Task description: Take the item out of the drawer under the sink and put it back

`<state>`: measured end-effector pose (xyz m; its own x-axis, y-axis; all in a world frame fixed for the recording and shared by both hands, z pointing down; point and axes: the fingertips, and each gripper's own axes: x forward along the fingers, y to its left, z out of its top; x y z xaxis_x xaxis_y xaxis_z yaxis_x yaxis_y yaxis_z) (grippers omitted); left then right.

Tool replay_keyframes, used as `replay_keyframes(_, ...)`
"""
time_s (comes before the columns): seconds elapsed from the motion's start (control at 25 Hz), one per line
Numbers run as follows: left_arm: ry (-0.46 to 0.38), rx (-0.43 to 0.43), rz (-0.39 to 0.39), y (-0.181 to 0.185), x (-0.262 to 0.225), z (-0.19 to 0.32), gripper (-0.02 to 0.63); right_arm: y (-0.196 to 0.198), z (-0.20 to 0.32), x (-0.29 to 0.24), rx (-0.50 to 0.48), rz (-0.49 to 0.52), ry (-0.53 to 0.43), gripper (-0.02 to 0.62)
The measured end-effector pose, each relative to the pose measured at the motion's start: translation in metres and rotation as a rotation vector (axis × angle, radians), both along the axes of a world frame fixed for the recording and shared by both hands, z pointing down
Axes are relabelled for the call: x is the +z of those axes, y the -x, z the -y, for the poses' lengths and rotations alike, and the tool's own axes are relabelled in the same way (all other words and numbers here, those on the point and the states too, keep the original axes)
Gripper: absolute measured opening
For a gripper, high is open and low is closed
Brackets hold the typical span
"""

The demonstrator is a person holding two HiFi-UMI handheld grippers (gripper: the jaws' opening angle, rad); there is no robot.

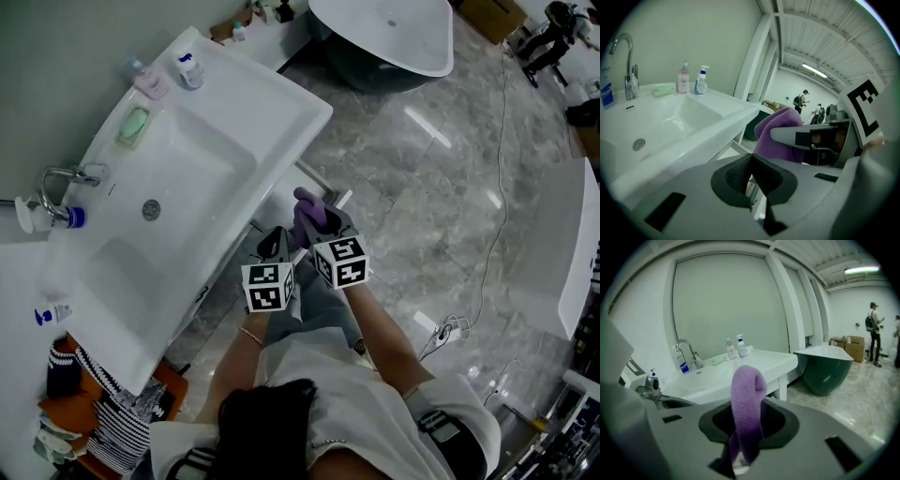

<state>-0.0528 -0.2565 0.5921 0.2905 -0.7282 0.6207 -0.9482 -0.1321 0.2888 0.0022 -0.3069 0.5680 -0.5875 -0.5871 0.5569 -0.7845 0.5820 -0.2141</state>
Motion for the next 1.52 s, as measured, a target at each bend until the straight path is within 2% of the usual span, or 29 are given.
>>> replay_keyframes(0.2,0.041,-0.038,-0.004,-0.005,0.021,0.012,0.003,0.007,0.018,0.026,-0.074,-0.021,0.04,0.11)
replay_keyframes(0.4,0.083,-0.116,-0.002,-0.002,0.052,0.021,0.003,0.007,0.037,0.057,-0.097,-0.032,0.068,0.11)
replay_keyframes(0.68,0.103,-0.144,0.001,0.005,0.087,0.04,0.003,0.018,0.049,0.107,-0.129,-0.026,0.119,0.112)
replay_keyframes(1.04,0.135,-0.16,0.018,0.006,0.123,0.05,0.003,0.03,0.068,0.155,-0.134,-0.017,0.173,0.114)
replay_keyframes(1.2,0.153,-0.182,0.027,0.009,0.139,0.051,0.003,0.033,0.072,0.18,-0.139,-0.056,0.202,0.118)
replay_keyframes(1.52,0.186,-0.223,0.029,0.016,0.162,0.055,0.003,0.038,0.073,0.211,-0.12,-0.063,0.251,0.123)
